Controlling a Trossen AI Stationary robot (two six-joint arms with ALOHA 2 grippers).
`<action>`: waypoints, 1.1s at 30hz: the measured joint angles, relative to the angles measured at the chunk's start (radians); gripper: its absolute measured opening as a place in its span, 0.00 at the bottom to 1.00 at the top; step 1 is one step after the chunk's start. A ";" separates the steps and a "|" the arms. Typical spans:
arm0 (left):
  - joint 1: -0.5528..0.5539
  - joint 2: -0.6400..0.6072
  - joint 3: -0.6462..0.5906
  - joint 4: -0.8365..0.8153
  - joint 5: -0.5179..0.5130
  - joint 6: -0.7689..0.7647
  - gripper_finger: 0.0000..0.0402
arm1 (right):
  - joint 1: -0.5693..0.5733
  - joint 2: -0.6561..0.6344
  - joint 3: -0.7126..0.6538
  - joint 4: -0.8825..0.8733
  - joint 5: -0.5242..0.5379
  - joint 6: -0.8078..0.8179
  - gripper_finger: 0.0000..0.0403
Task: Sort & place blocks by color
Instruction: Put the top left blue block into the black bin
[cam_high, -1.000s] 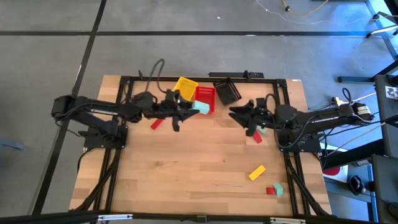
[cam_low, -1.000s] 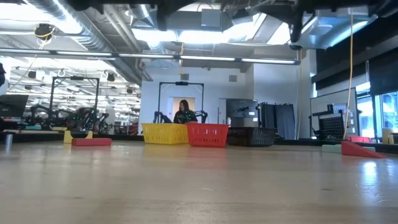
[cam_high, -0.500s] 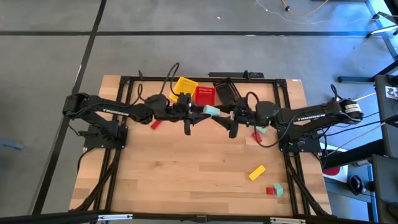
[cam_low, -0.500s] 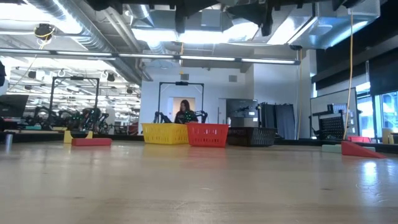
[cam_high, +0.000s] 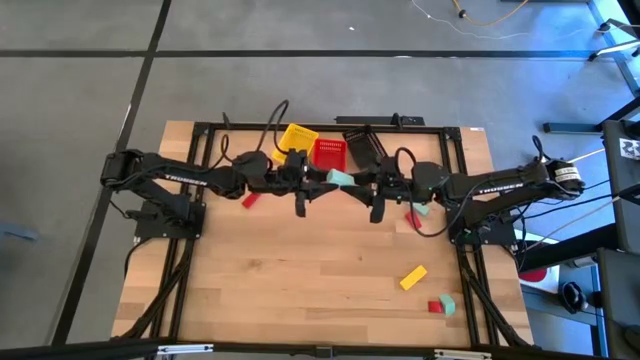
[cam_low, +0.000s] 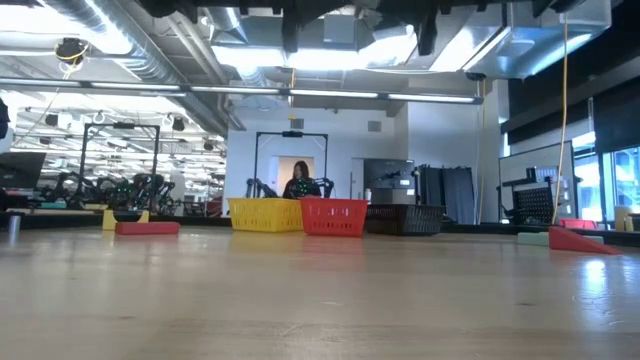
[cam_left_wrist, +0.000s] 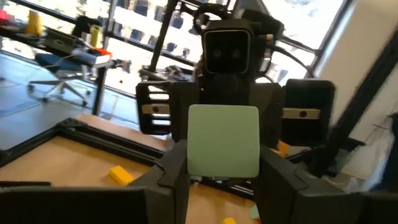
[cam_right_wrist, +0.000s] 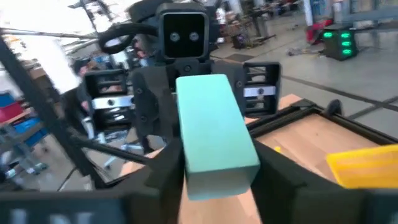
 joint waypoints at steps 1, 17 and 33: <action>-0.001 0.000 0.000 0.003 -0.001 -0.008 0.30 | 0.000 0.000 0.000 0.003 -0.005 0.000 0.34; 0.190 -0.270 0.000 -0.476 0.174 -0.020 0.63 | -0.121 -0.245 0.000 -0.436 -0.013 -0.053 0.34; 0.166 -0.460 -0.103 -0.425 0.034 -0.003 0.63 | -0.175 -0.326 -0.001 -0.573 0.013 -0.064 0.34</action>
